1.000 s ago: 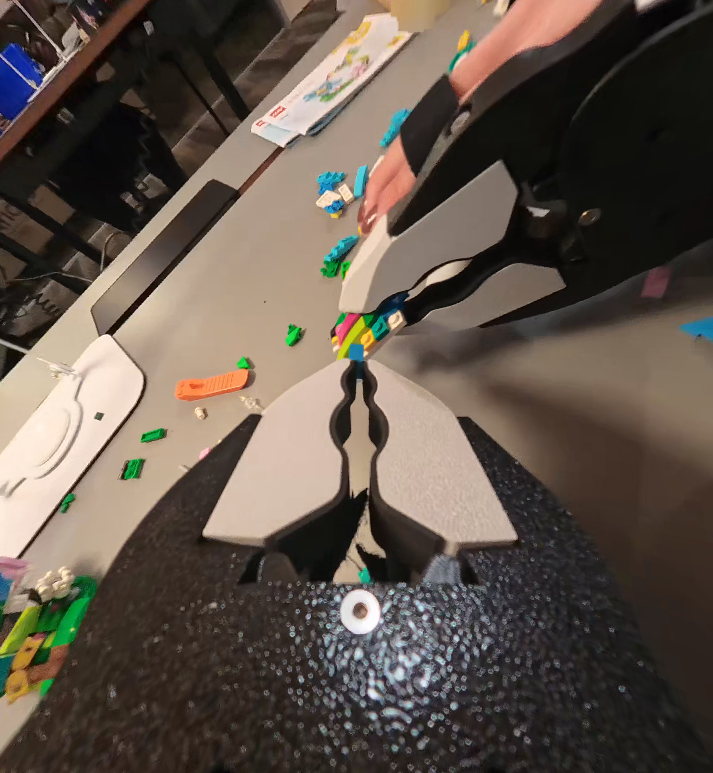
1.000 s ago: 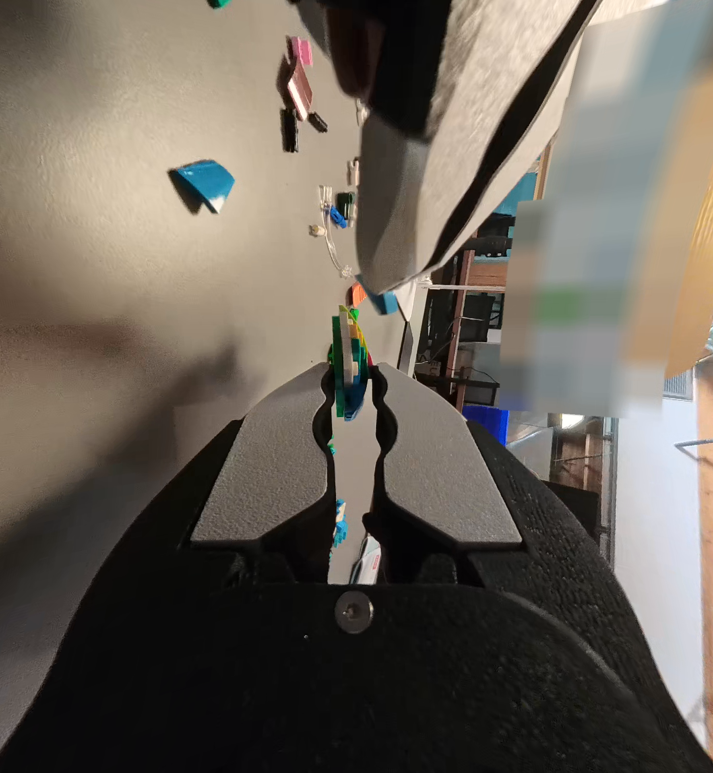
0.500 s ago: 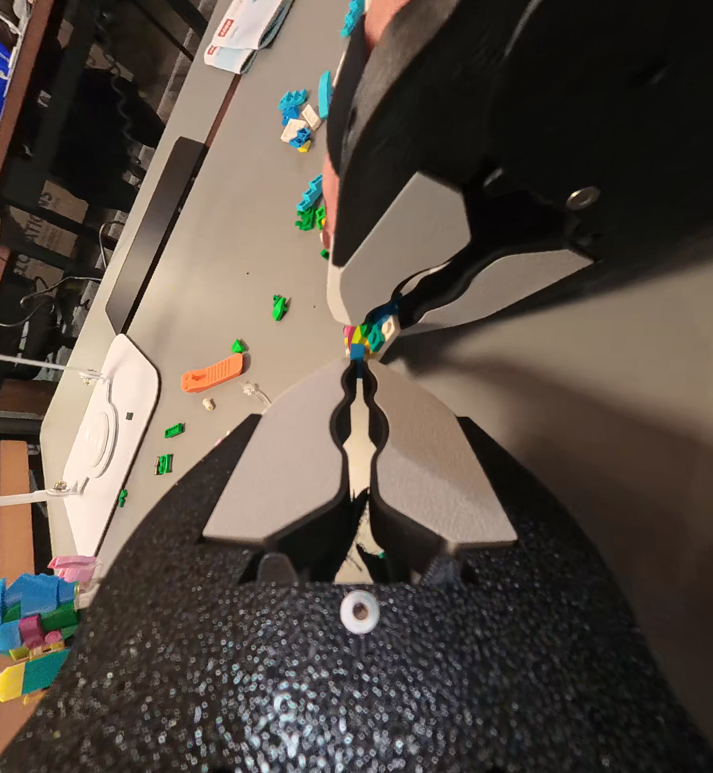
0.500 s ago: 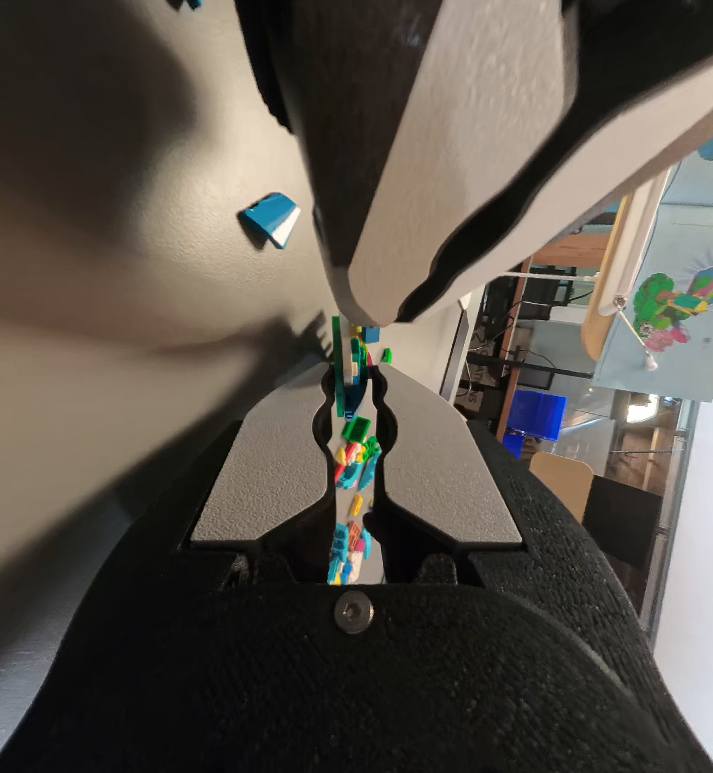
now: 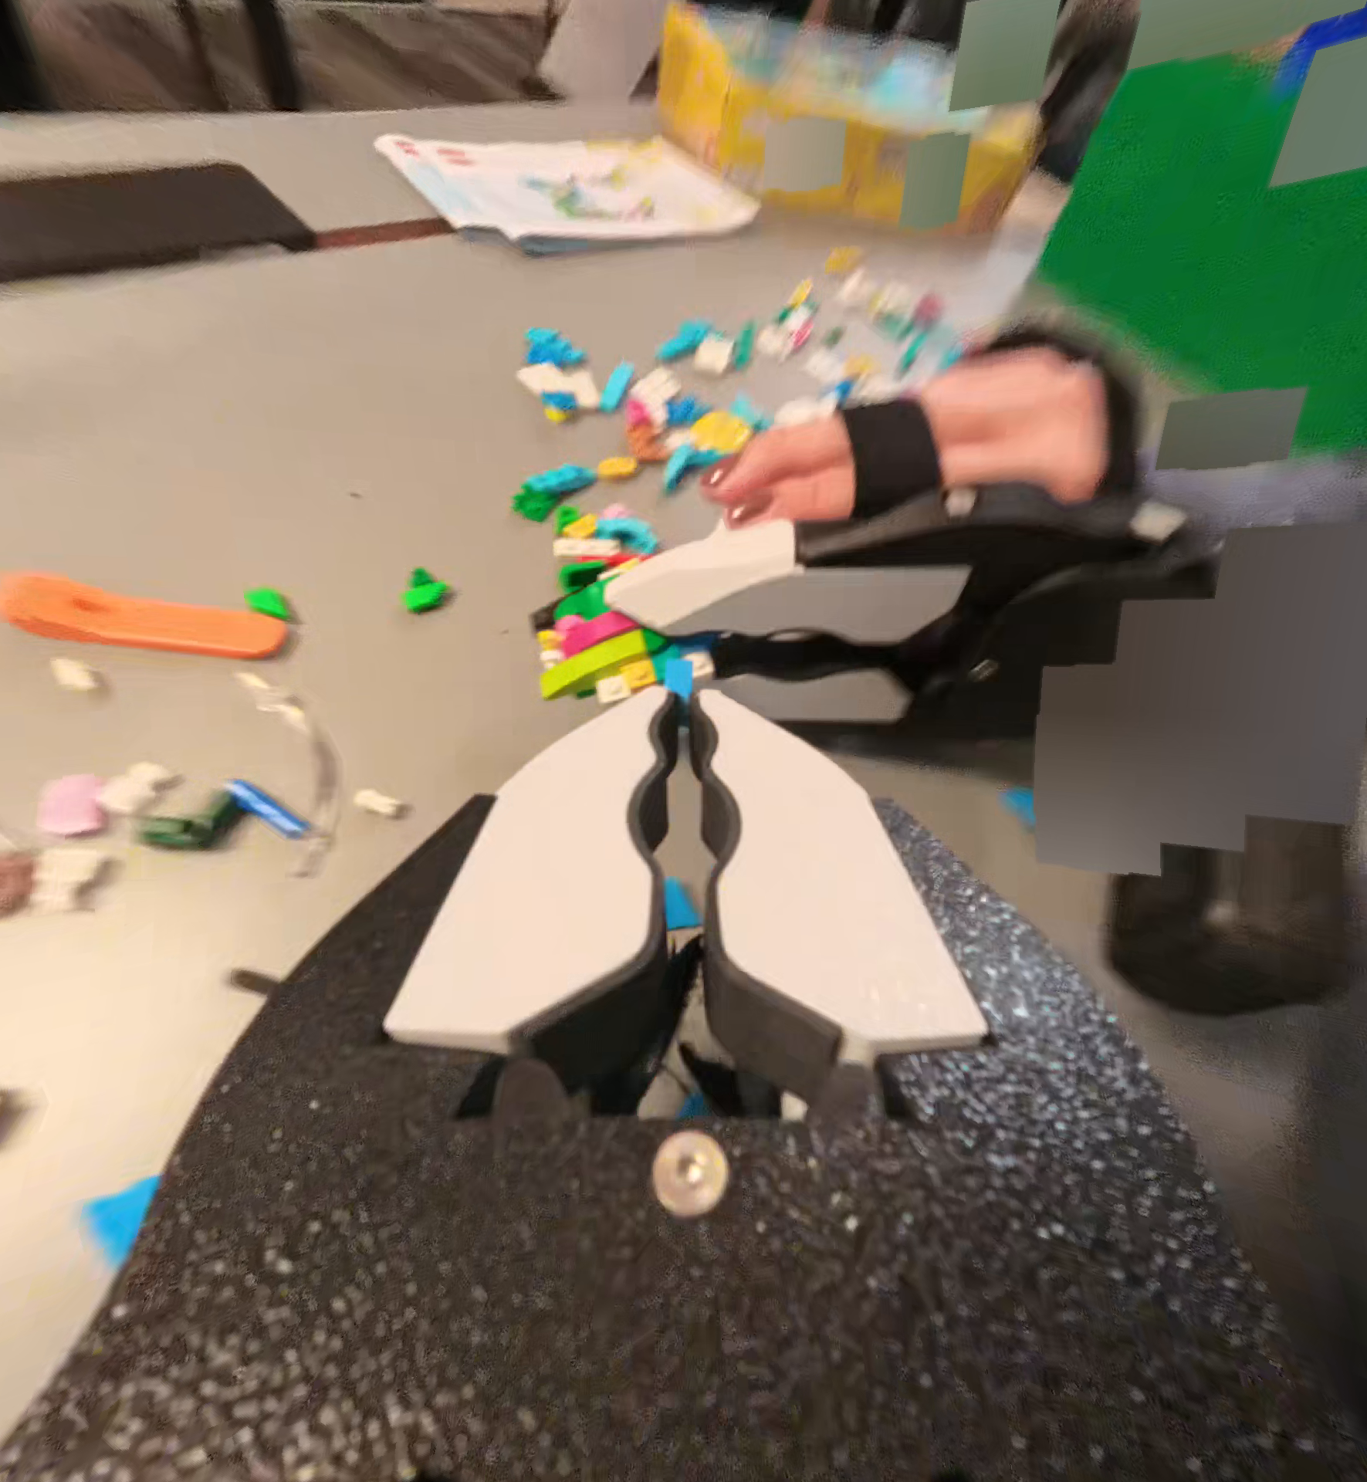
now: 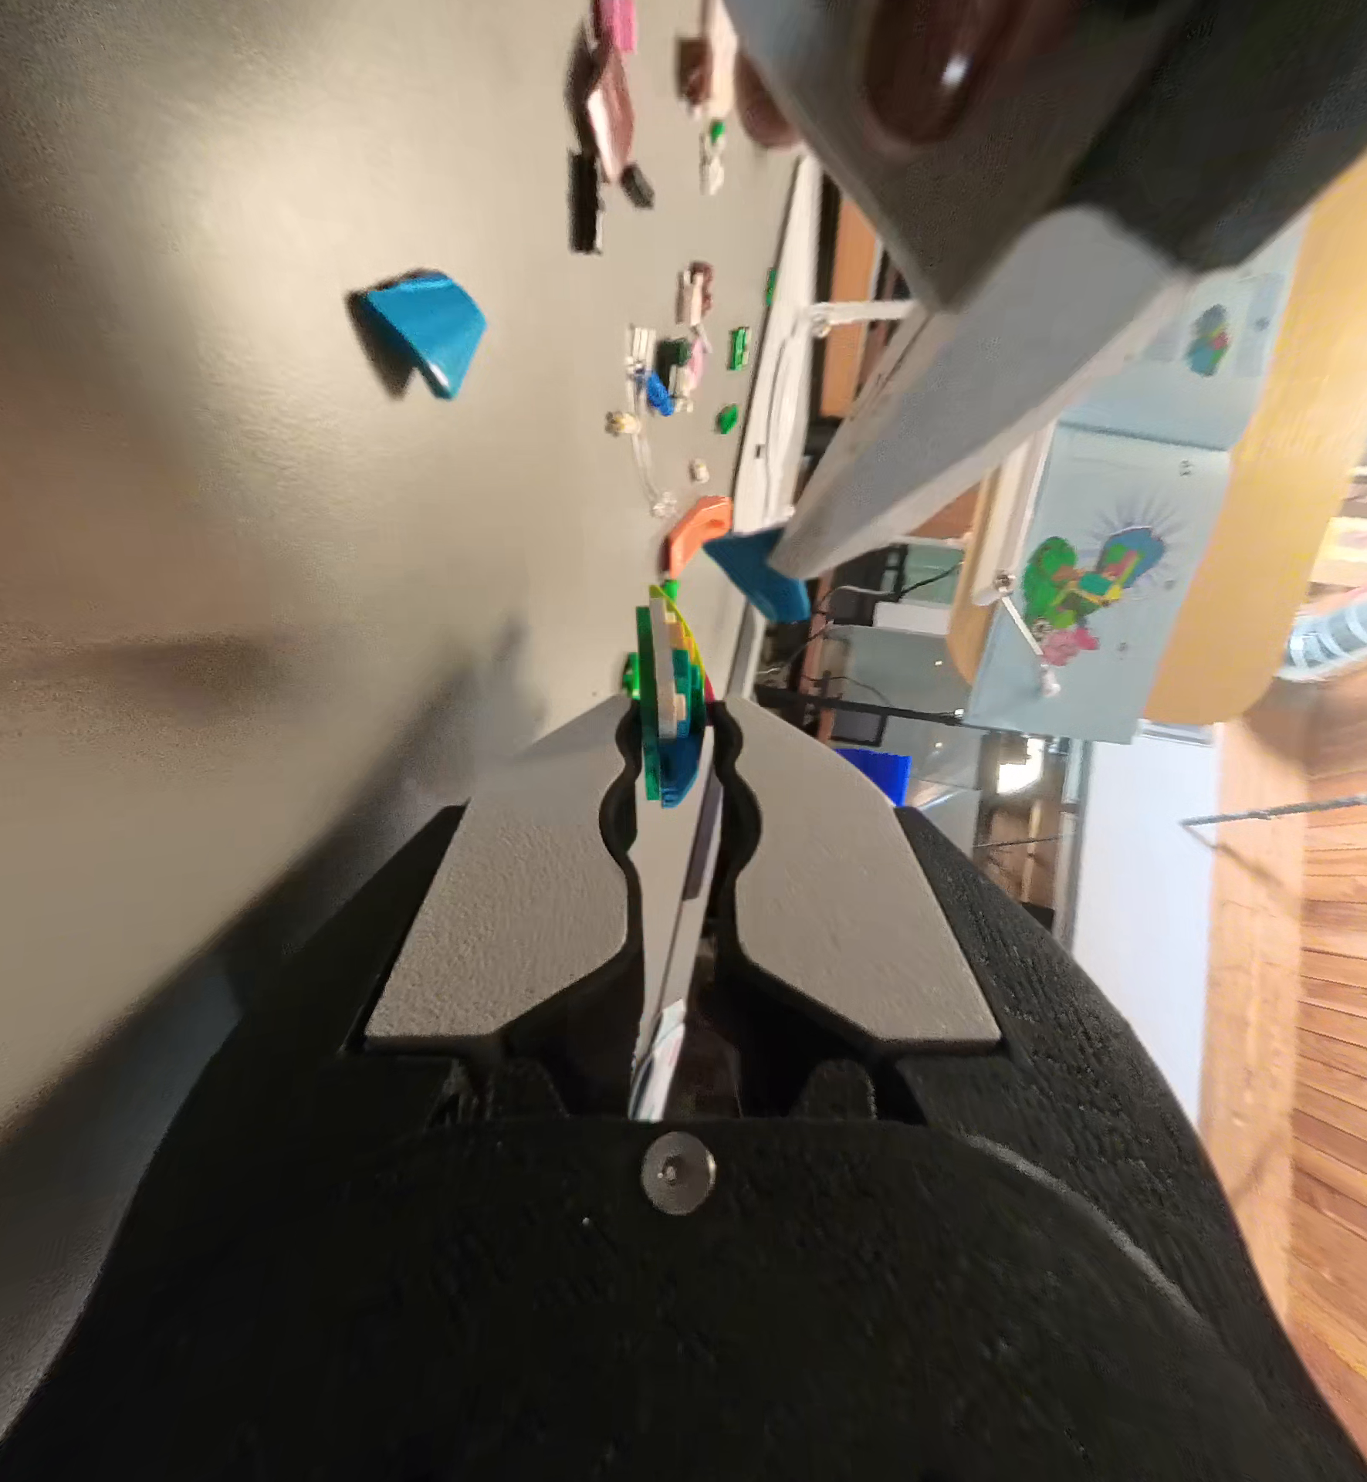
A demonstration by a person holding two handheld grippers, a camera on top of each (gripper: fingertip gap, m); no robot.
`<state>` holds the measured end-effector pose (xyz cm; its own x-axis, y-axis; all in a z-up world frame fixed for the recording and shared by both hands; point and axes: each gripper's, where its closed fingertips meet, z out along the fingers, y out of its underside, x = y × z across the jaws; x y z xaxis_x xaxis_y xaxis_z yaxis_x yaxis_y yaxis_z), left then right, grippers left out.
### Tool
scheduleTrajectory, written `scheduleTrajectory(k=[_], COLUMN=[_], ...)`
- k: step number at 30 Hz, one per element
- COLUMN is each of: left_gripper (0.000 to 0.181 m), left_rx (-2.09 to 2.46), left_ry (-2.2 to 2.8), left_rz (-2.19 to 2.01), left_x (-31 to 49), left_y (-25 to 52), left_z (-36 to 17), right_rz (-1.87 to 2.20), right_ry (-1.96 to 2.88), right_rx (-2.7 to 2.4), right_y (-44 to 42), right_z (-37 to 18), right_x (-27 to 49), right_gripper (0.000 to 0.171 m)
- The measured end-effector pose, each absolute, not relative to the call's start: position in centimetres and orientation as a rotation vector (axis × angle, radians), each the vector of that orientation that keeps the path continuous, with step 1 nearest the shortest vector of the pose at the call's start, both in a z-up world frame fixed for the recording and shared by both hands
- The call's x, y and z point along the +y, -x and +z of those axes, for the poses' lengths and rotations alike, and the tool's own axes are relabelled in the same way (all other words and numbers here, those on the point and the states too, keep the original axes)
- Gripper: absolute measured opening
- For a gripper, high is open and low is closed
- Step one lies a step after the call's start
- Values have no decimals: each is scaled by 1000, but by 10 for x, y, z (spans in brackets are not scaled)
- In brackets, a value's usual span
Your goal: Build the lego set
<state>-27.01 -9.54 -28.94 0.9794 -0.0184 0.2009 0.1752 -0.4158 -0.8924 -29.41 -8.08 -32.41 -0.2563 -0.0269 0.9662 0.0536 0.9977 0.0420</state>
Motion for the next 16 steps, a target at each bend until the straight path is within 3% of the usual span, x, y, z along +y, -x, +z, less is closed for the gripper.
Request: scheduleTrajectory(k=[5, 16], left_gripper=[2, 2], left_rx=[-438, -597], left_ry=[1684, 1528], left_rz=[-815, -1135], left_x=[-101, -107], left_y=[275, 269], left_z=[-265, -267], right_rz=[-6, 116], right_ry=[-27, -79], right_rx=[-1706, -1569], right_y=[293, 291], right_z=[-300, -276], right_x=[-90, -104], right_gripper=[15, 14])
